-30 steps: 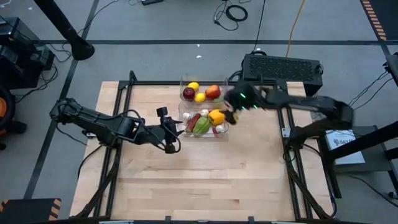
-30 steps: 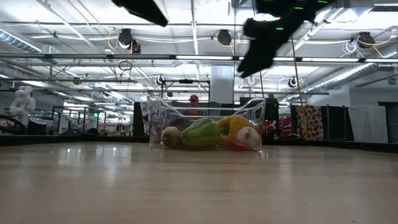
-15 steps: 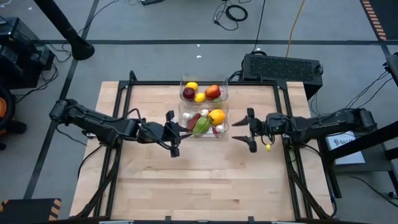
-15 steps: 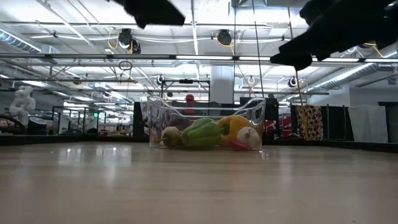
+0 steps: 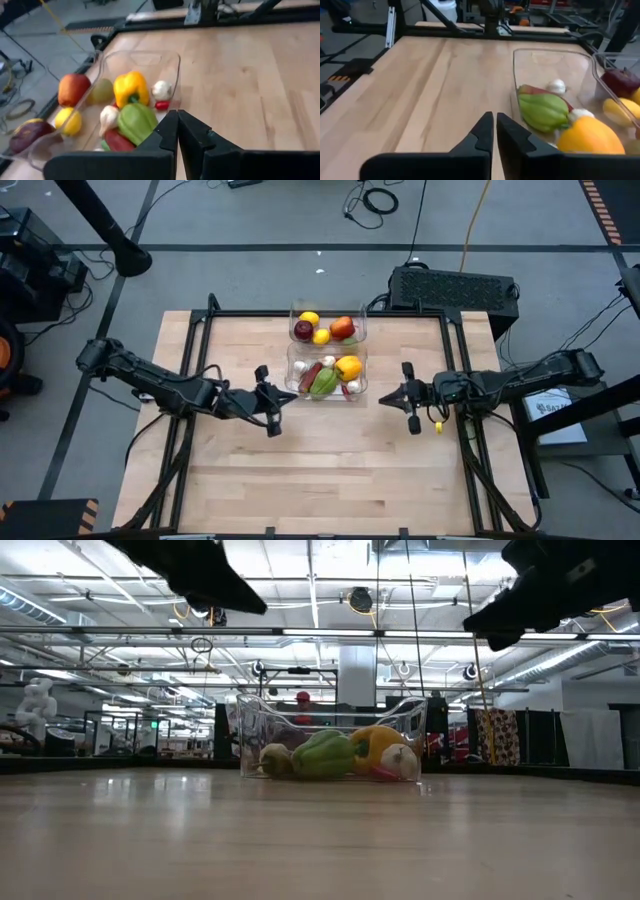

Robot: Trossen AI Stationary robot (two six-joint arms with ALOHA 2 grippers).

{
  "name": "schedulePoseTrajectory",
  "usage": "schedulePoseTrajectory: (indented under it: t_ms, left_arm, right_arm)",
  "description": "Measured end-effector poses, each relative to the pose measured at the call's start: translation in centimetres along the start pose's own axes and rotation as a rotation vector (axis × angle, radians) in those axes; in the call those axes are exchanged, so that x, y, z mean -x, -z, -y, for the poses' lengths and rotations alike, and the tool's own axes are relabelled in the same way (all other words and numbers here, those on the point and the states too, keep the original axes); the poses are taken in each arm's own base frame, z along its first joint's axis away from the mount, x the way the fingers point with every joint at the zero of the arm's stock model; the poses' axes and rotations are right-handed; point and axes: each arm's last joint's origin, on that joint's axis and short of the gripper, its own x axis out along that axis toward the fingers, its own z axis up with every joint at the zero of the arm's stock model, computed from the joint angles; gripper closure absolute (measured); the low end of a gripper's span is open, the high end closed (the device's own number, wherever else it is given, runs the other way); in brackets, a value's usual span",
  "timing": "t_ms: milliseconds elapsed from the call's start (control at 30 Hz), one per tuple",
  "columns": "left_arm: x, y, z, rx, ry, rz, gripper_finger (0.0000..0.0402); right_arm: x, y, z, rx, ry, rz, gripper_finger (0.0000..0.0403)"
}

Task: Sort produce into baskets
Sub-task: Return to Home Position

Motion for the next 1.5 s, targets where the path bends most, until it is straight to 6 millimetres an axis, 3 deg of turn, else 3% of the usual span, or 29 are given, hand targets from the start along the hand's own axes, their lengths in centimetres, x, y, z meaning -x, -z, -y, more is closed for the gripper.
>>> schedulePoseTrajectory:
  t_ms: [200, 400, 633, 833, 1500]
  left_arm:
    - [3.6, 1.4, -1.2, 0.018, 0.016, 0.091, 0.0386]
    - [5.9, 4.7, -2.6, 0.087, 0.054, 0.218, 0.0386]
    - [6.2, 8.0, -3.2, 0.104, 0.112, 0.258, 0.0386]
    - [6.3, 8.6, -3.4, 0.089, 0.148, 0.272, 0.0386]
    - [6.2, 13.6, -3.8, 0.090, 0.198, 0.274, 0.0399]
  right_arm:
    - [2.5, -0.1, -0.3, -0.010, -0.035, 0.011, 0.0401]
    - [4.2, -0.2, -0.4, -0.005, -0.043, 0.043, 0.0402]
    - [4.0, 1.6, -0.6, -0.003, -0.063, 0.018, 0.0402]
    - [3.8, 3.5, -0.6, -0.011, -0.076, 0.048, 0.0402]
    - [5.5, 3.4, -0.3, 0.000, -0.079, 0.126, 0.0401]
